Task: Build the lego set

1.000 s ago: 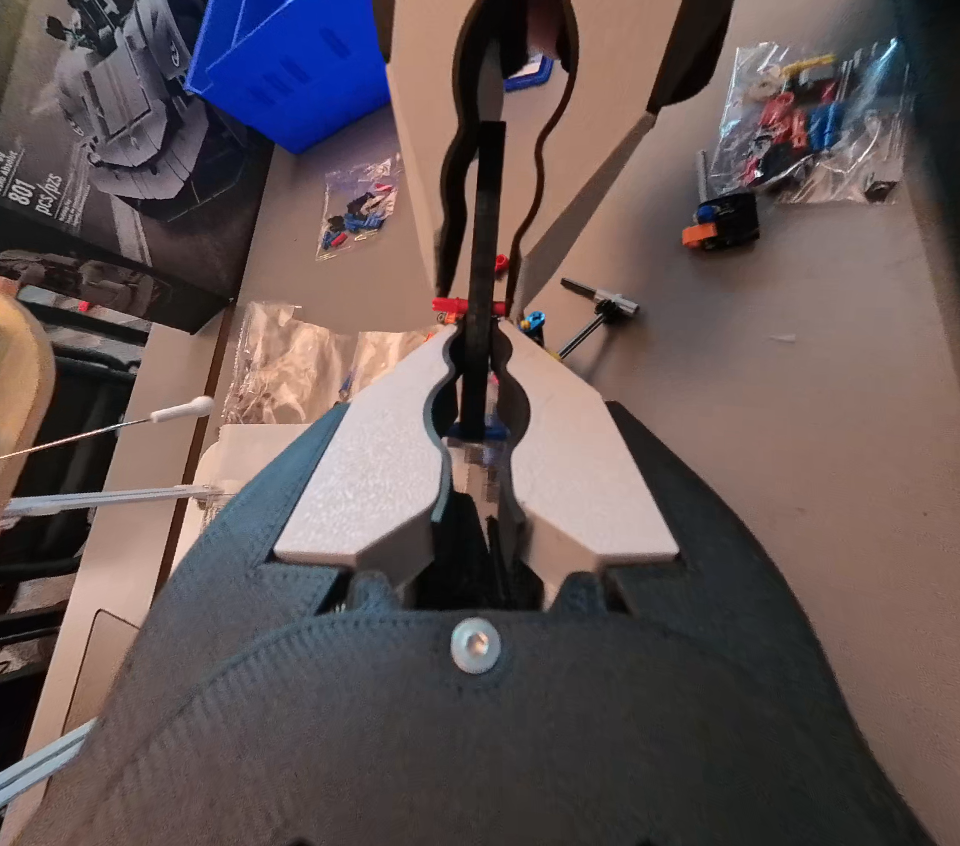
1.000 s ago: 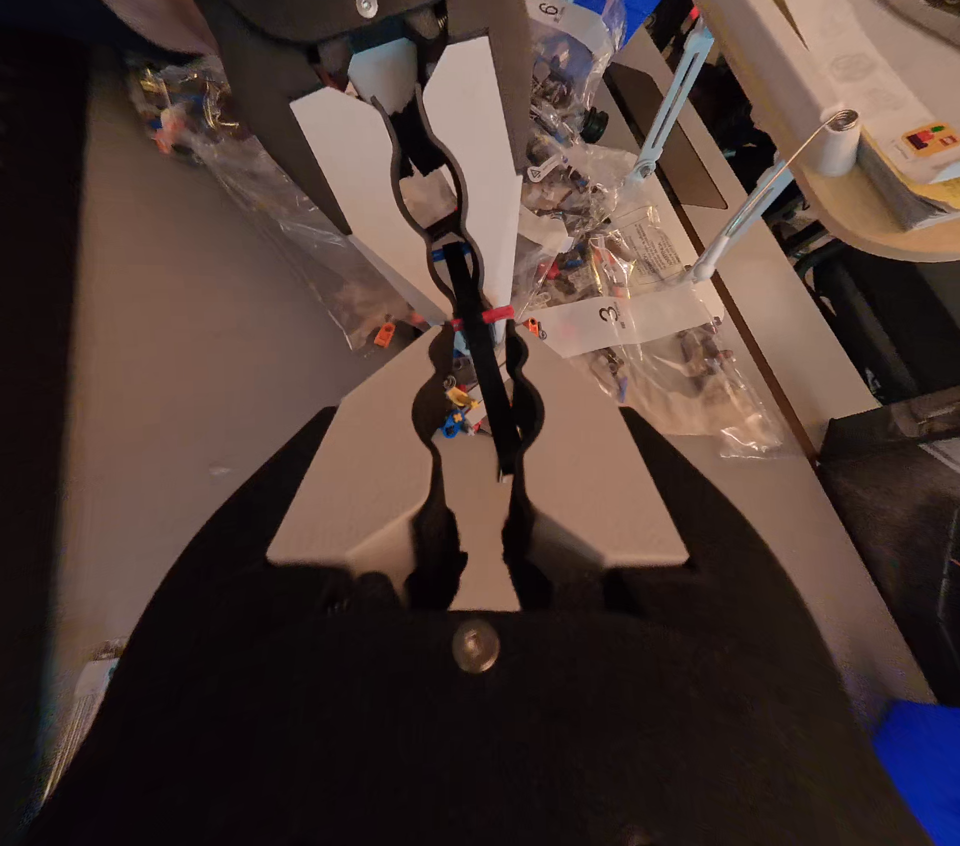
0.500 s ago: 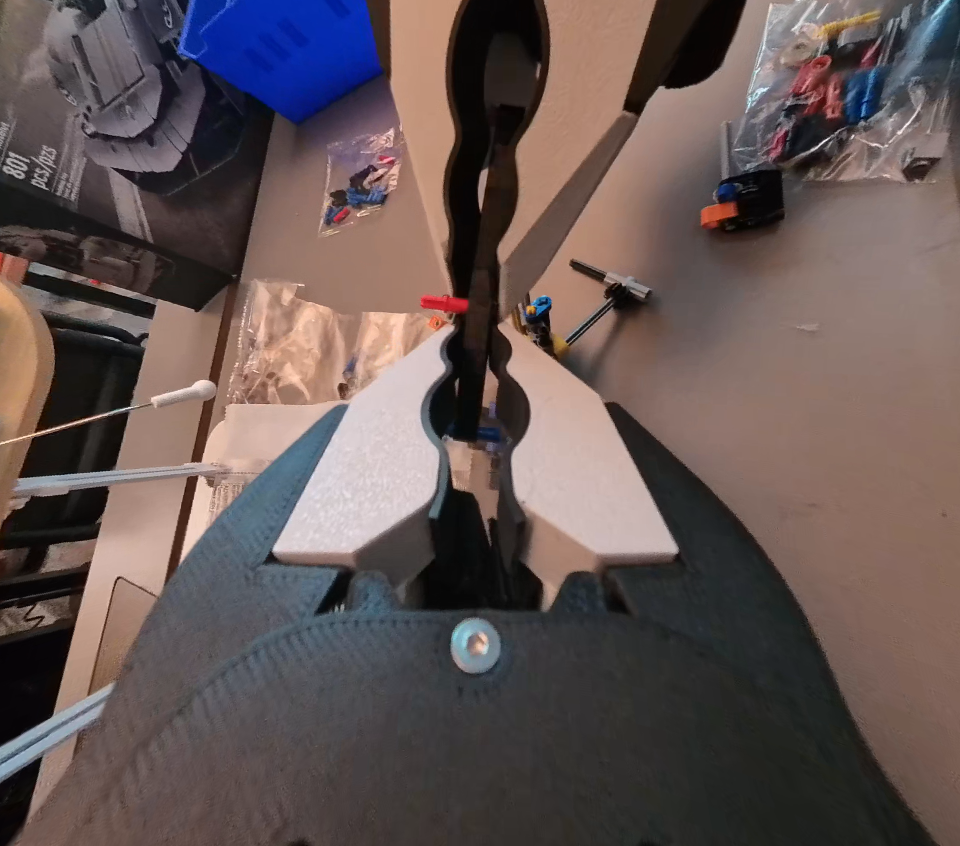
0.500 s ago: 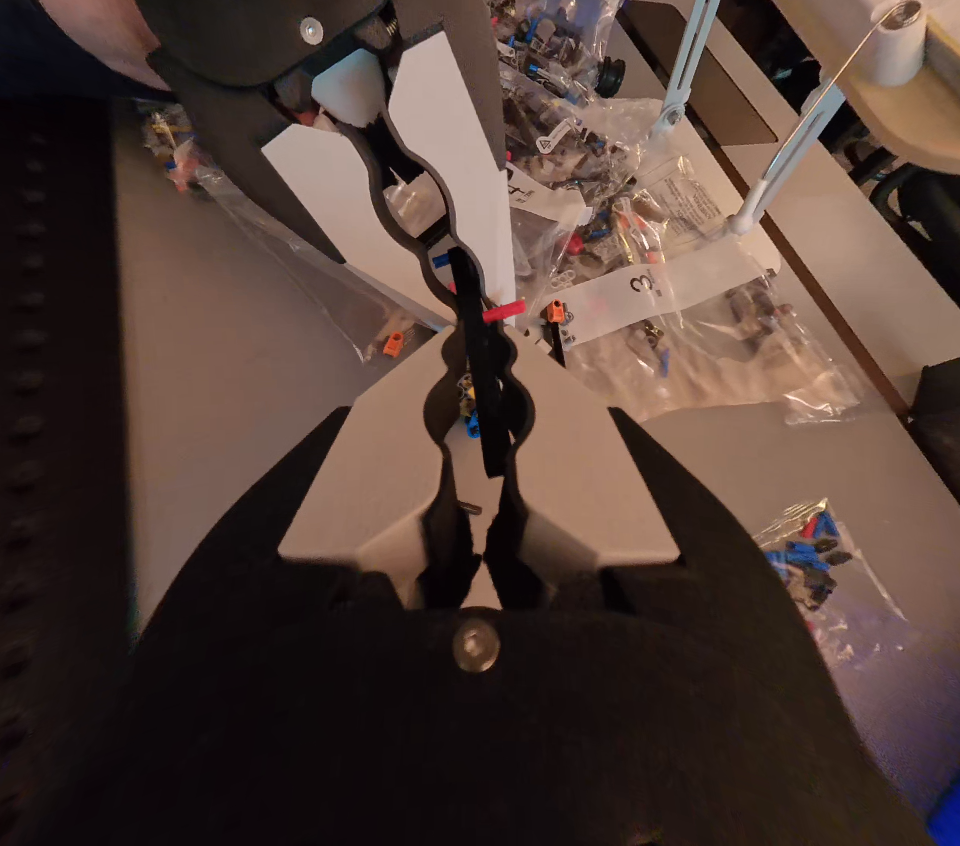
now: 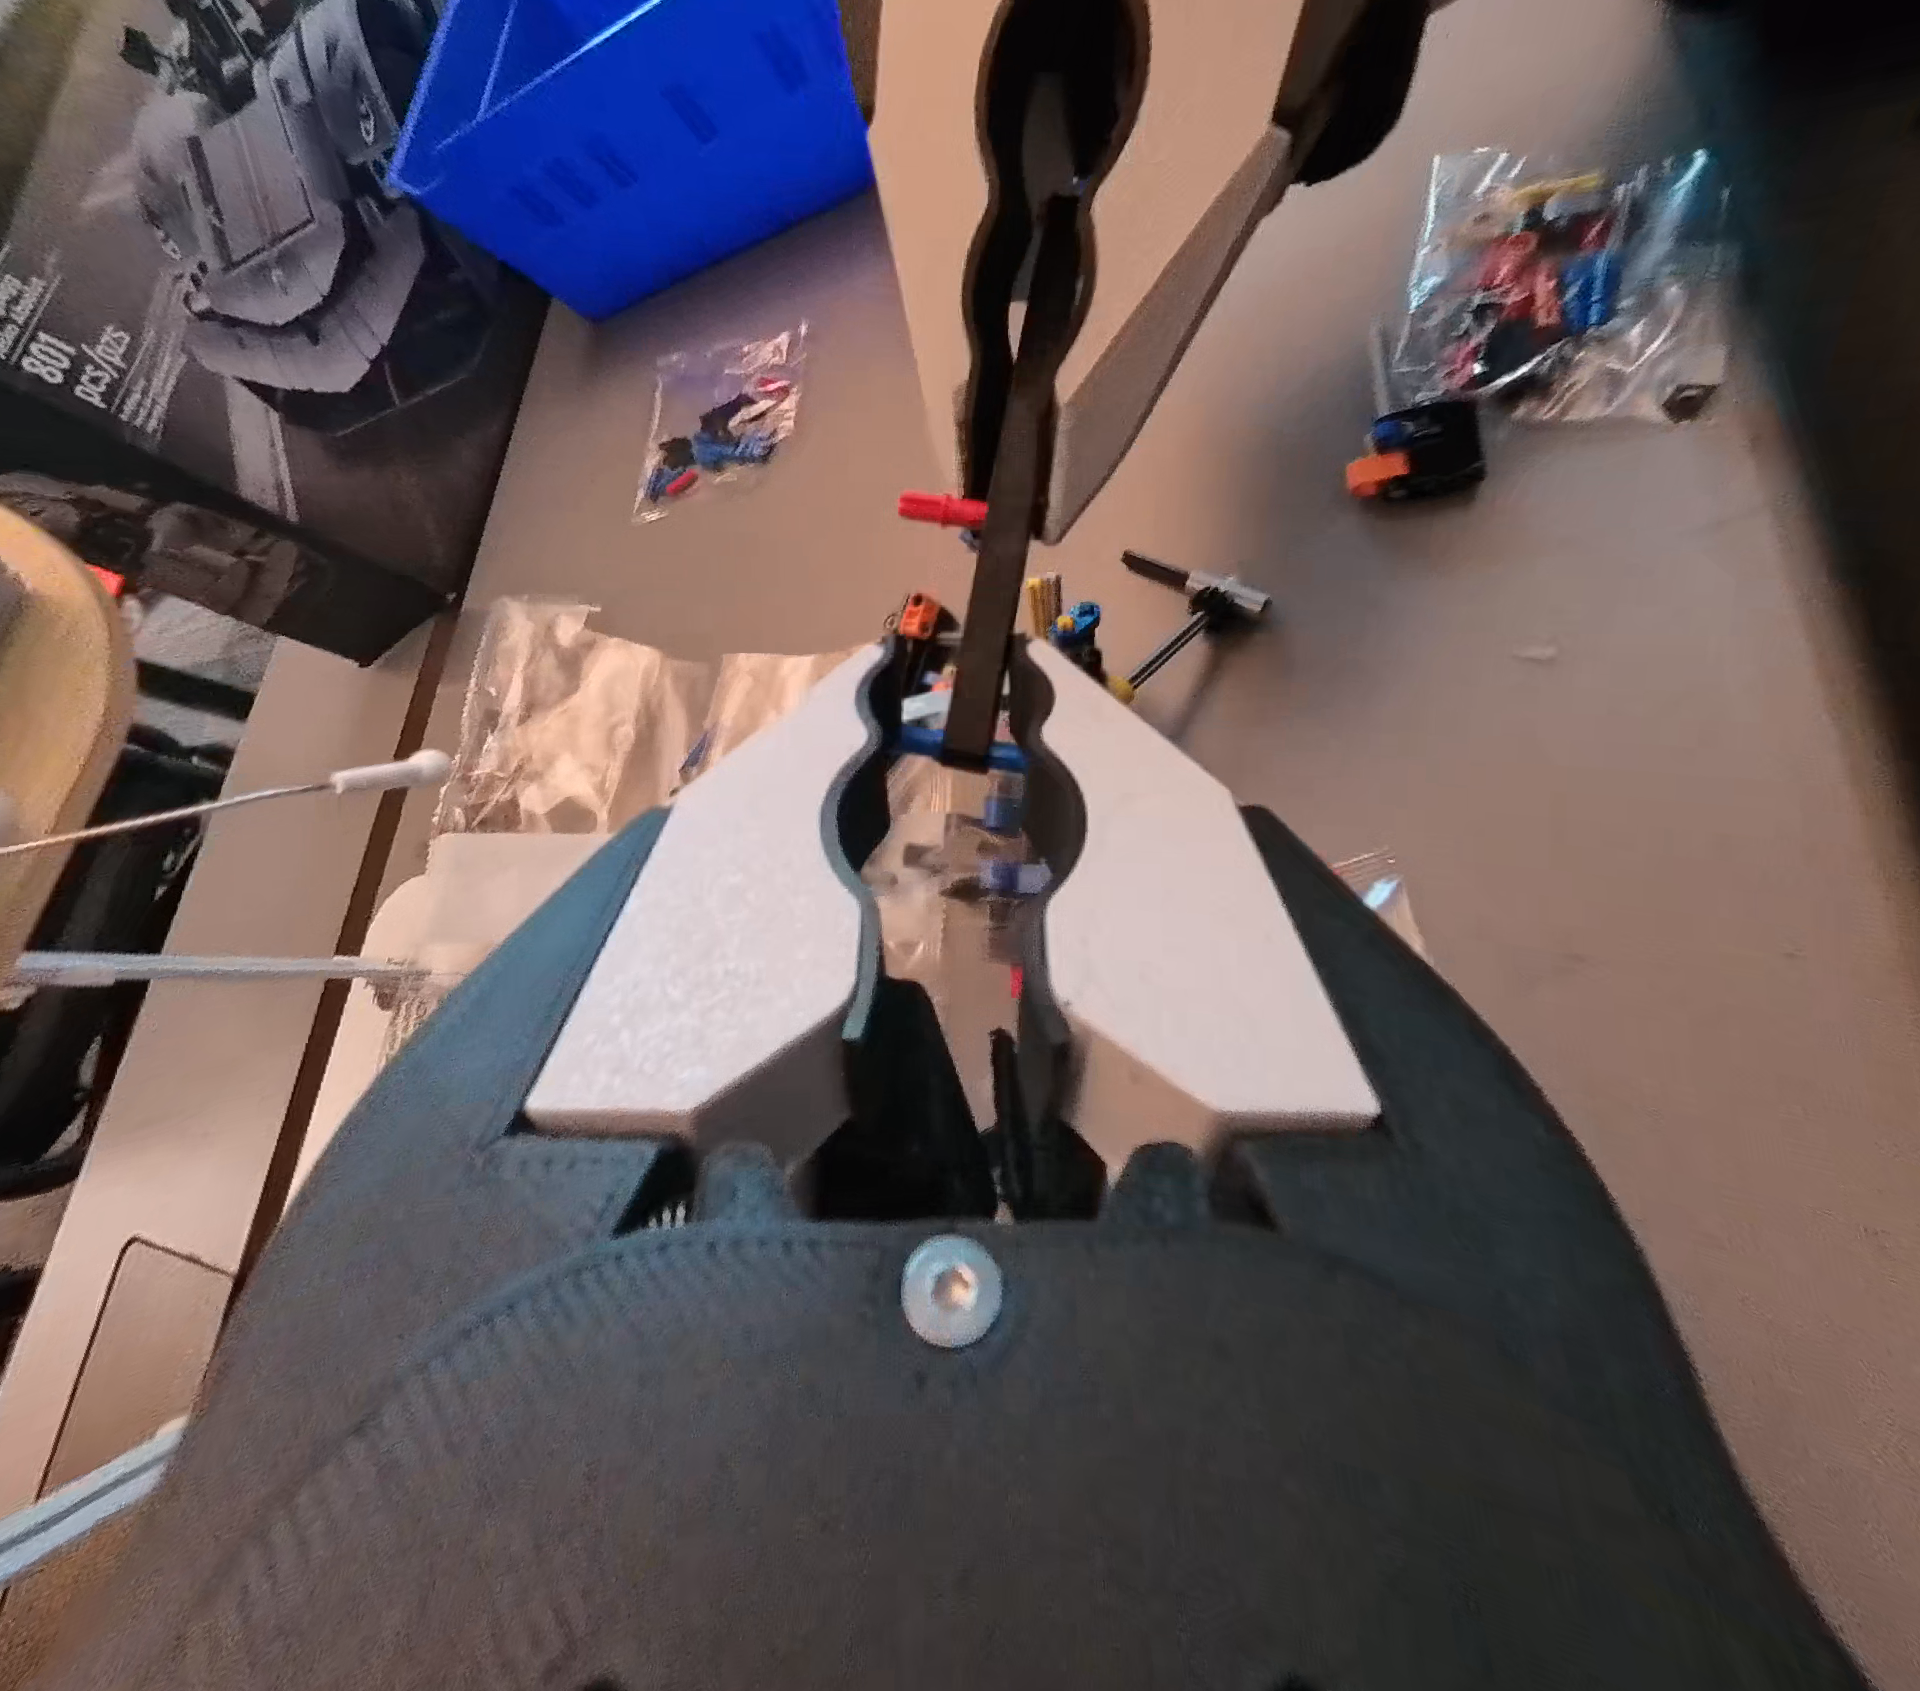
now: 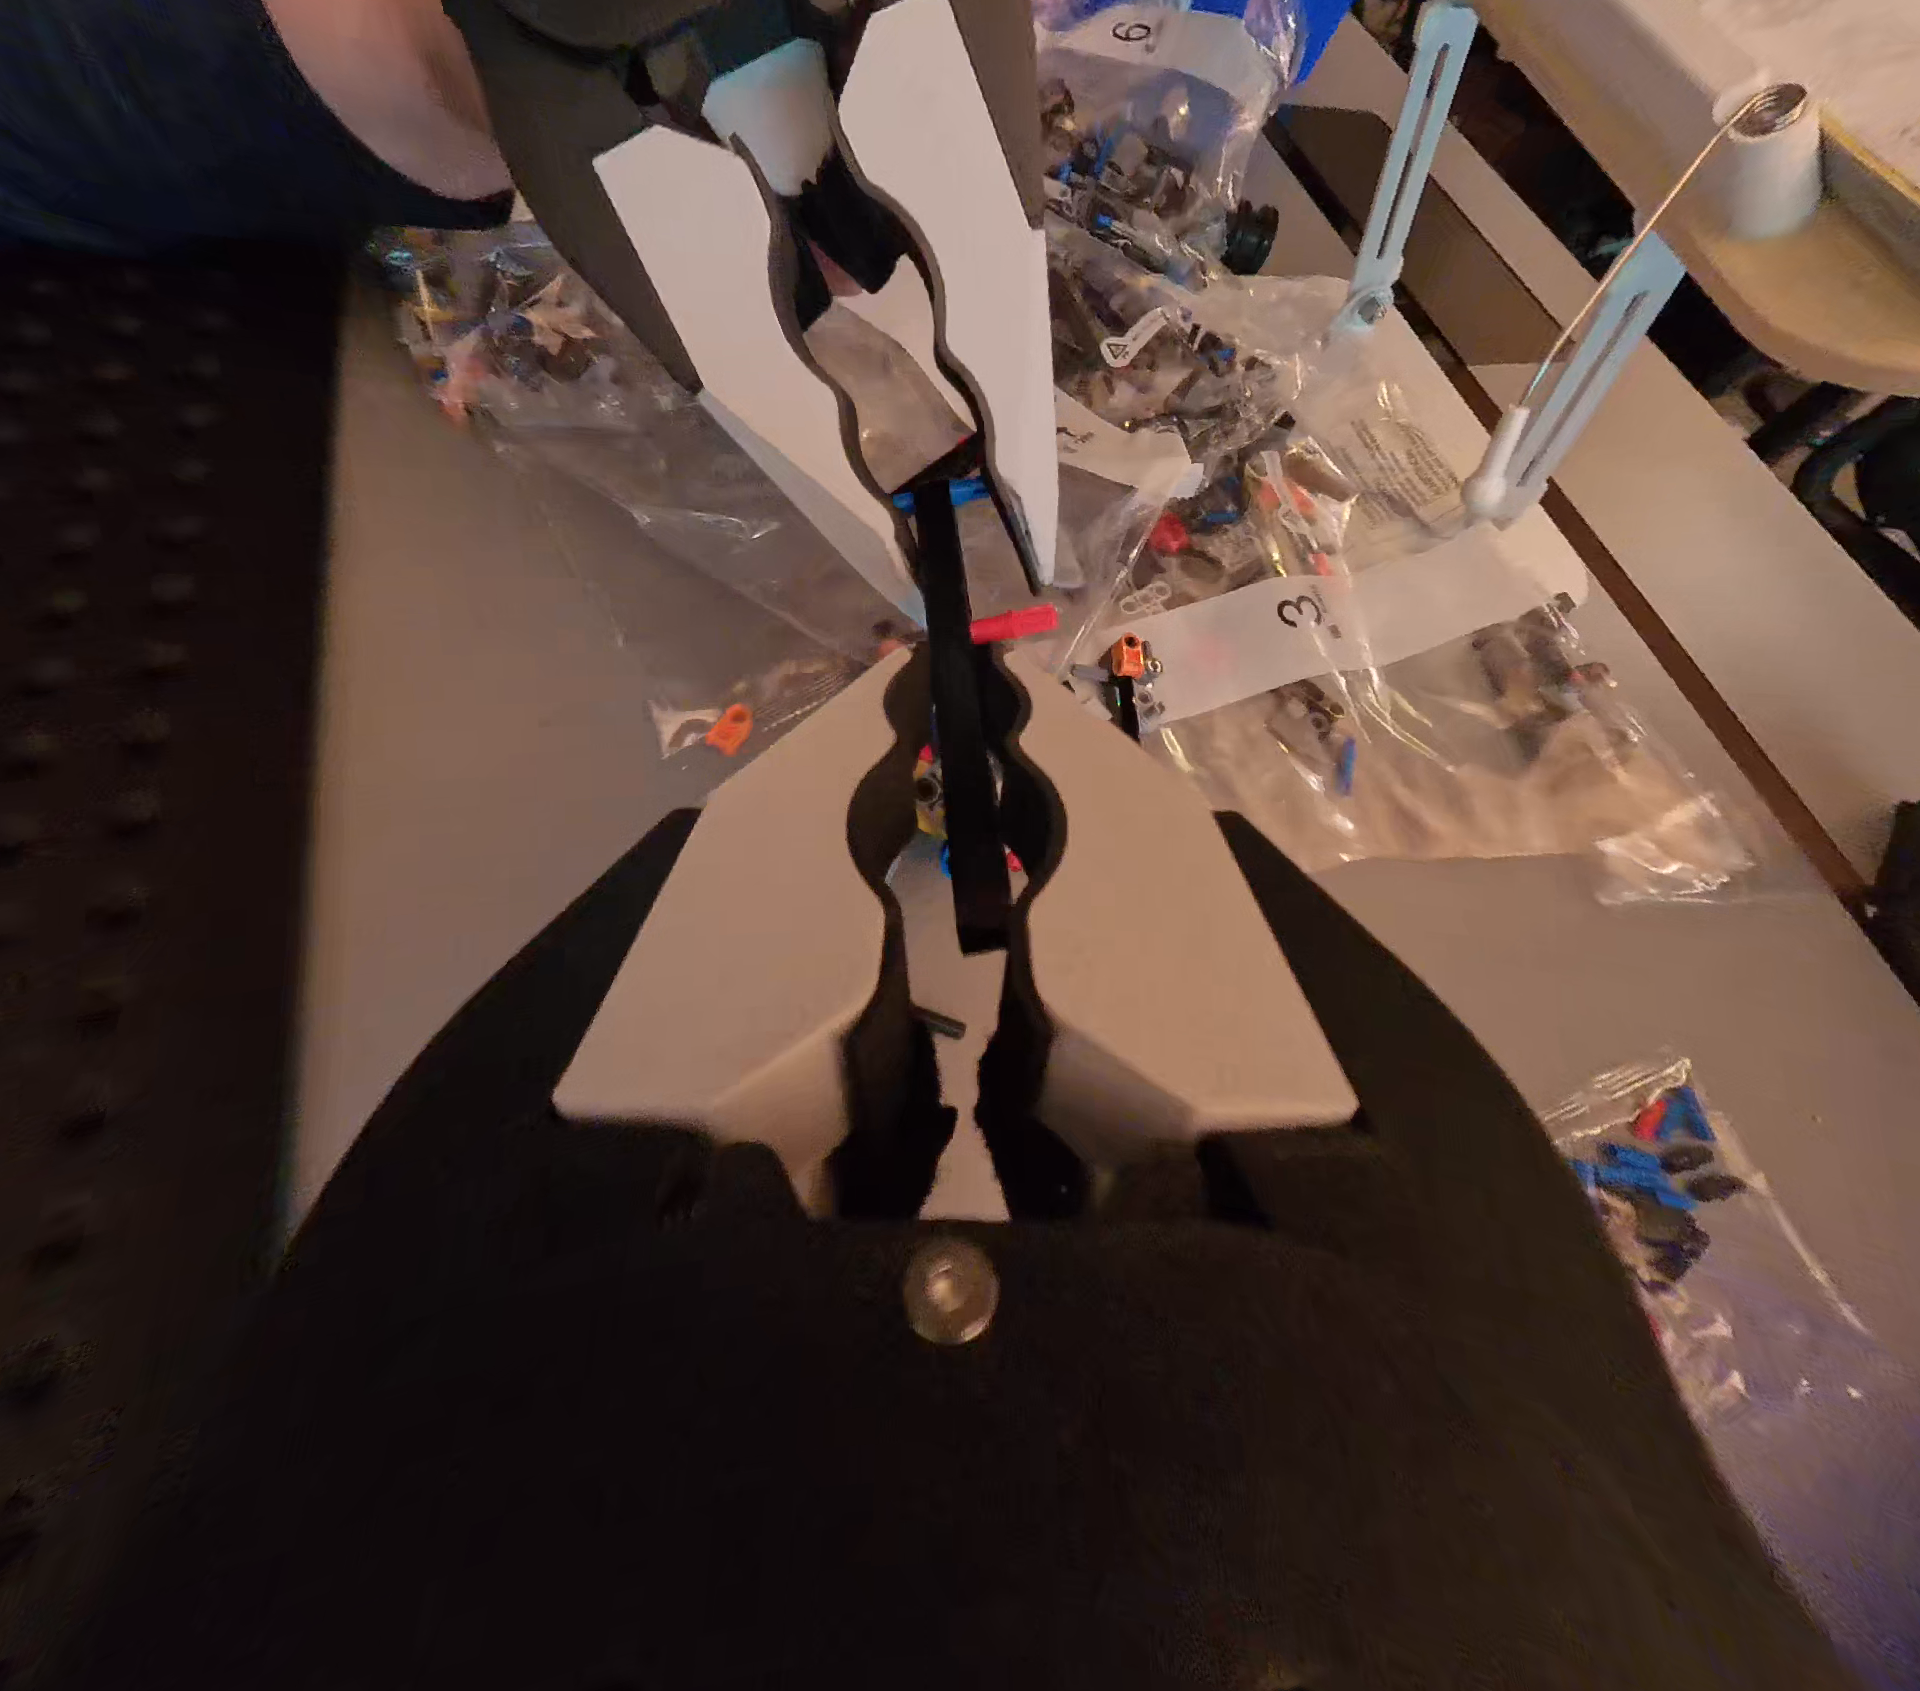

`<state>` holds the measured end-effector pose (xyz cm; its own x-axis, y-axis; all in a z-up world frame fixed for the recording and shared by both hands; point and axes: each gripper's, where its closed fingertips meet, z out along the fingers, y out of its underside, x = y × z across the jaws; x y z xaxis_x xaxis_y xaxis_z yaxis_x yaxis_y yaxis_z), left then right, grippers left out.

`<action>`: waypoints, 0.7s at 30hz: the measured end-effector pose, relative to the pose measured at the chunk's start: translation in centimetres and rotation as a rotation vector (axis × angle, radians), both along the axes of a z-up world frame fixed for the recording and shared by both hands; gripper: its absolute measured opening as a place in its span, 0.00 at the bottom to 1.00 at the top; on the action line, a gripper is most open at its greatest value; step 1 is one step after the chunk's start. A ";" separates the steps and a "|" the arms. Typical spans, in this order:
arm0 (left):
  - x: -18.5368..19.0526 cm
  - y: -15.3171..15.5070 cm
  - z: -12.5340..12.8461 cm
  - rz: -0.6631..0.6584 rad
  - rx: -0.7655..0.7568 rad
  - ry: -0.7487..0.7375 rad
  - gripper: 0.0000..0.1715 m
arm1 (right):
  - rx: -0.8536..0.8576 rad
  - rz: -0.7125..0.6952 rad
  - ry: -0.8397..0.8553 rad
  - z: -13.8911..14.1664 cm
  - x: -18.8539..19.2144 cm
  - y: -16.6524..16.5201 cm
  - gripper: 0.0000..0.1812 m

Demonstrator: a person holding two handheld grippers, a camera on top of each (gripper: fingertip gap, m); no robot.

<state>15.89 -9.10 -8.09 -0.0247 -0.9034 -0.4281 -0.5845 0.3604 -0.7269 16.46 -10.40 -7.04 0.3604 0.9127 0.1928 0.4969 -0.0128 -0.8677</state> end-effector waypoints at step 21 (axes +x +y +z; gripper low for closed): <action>-1.0 0.4 0.3 -0.015 0.040 -0.013 0.14 | 0.102 0.004 0.001 1.0 1.0 0.0 0.04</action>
